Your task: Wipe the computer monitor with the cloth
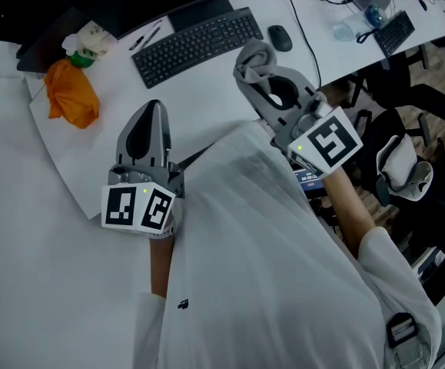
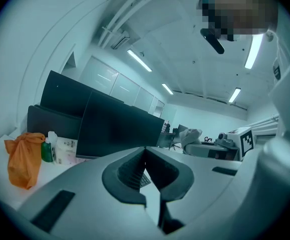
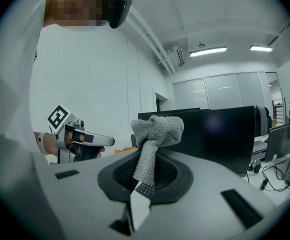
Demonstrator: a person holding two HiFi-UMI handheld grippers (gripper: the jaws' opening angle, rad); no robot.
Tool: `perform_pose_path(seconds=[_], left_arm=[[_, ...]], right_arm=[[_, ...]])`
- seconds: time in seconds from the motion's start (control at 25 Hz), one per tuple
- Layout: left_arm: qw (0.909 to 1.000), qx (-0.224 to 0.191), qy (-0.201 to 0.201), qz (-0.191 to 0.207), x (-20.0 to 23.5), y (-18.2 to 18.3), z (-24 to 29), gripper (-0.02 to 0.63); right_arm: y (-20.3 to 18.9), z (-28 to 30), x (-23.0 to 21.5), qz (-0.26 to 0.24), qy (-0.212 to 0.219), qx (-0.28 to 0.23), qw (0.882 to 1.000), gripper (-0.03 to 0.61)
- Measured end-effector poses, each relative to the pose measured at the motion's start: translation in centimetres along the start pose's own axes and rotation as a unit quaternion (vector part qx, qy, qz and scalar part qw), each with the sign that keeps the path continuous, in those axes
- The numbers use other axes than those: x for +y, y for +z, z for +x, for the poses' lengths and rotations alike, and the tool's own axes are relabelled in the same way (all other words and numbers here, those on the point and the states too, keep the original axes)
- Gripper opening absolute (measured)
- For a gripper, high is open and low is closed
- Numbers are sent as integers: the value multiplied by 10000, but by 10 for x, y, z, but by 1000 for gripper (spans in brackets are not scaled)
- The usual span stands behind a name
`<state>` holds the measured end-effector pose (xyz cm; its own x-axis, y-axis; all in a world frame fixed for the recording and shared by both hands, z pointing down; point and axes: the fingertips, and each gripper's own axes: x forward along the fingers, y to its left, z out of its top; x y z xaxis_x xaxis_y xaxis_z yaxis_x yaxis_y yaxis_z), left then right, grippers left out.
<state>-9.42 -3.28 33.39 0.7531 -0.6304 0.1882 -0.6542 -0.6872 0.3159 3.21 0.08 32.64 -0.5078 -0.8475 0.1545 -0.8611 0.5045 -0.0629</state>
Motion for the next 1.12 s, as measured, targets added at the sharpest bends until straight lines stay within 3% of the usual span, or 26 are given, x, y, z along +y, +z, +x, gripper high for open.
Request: perform_pose_path(seconds=[1.12], left_arm=[[10000,-10,-35,-11,-4,0,-2,18]], right_arm=[[9,3,8,-36,52,19,10000,25]])
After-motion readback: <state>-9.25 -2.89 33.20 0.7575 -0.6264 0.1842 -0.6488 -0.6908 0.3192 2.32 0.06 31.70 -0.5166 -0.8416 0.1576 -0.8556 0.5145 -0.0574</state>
